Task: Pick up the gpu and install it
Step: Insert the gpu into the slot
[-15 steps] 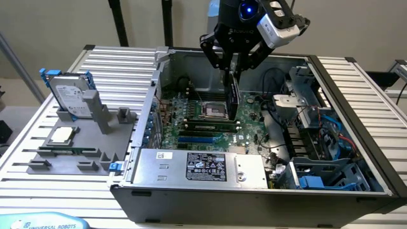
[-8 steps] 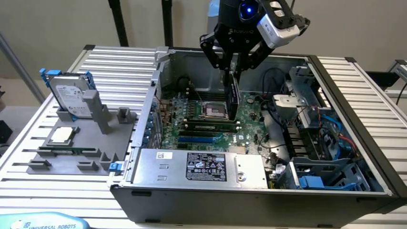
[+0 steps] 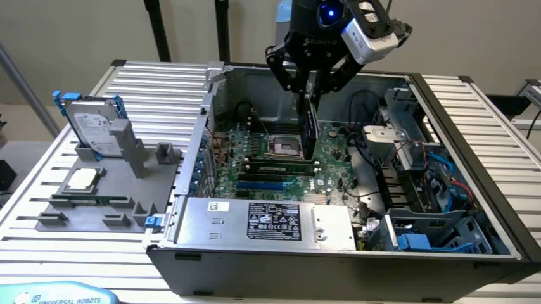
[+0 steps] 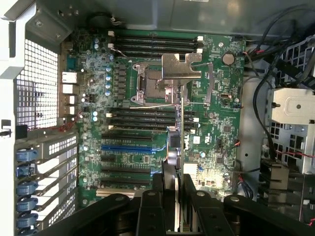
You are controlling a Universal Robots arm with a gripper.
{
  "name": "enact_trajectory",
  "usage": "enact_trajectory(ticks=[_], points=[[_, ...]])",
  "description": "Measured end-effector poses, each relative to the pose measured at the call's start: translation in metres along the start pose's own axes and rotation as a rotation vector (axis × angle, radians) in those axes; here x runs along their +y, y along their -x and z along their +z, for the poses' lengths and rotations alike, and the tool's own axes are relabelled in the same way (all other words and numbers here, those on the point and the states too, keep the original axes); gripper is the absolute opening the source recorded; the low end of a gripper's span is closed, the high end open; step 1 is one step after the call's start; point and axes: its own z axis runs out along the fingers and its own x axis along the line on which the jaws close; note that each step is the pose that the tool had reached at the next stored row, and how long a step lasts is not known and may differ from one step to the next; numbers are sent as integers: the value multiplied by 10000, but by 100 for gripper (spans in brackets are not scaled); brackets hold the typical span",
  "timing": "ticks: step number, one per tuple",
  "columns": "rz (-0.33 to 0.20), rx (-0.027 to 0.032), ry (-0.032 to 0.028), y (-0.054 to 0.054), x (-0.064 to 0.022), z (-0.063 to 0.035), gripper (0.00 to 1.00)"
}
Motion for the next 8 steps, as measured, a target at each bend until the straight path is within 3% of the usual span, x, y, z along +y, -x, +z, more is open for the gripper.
enact_trajectory(ticks=[8], points=[[-1464,-20,23,-2,0,3,27]])
